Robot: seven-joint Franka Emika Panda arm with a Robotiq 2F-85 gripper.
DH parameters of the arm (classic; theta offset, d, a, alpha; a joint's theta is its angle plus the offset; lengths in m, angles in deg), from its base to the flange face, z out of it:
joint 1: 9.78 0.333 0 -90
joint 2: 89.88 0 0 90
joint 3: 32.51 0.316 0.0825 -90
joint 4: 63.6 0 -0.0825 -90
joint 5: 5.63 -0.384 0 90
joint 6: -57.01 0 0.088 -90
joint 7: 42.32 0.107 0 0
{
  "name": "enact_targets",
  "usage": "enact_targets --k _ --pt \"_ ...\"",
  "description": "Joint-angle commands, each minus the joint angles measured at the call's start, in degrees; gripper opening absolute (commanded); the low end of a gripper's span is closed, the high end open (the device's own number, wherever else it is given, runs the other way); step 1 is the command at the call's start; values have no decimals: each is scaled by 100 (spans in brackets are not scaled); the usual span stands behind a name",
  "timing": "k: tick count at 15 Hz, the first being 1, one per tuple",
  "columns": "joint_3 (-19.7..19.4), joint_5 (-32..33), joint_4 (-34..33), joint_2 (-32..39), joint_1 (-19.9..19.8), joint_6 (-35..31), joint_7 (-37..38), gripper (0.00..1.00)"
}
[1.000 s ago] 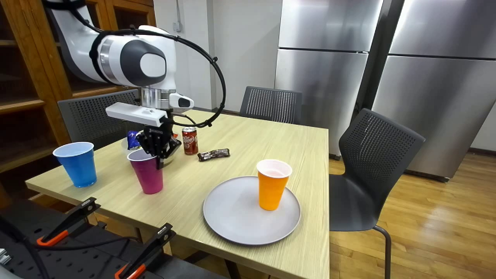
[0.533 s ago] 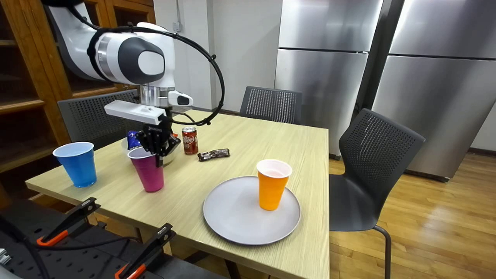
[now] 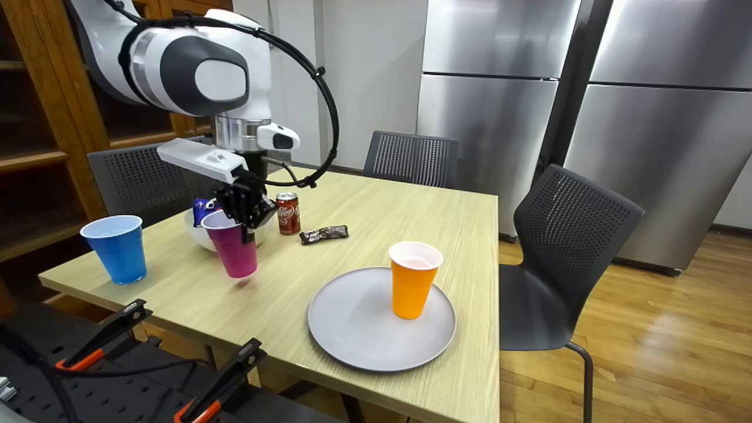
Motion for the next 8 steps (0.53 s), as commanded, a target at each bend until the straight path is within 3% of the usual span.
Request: enact_targets --k 1,6,8 --pt "12 -436 536 -644 -138 -251 -12 1" --pt "-252 -1065 845 -1055 -174 -482 61 1" --pt "-431 -1073 566 -877 -219 -482 147 1"
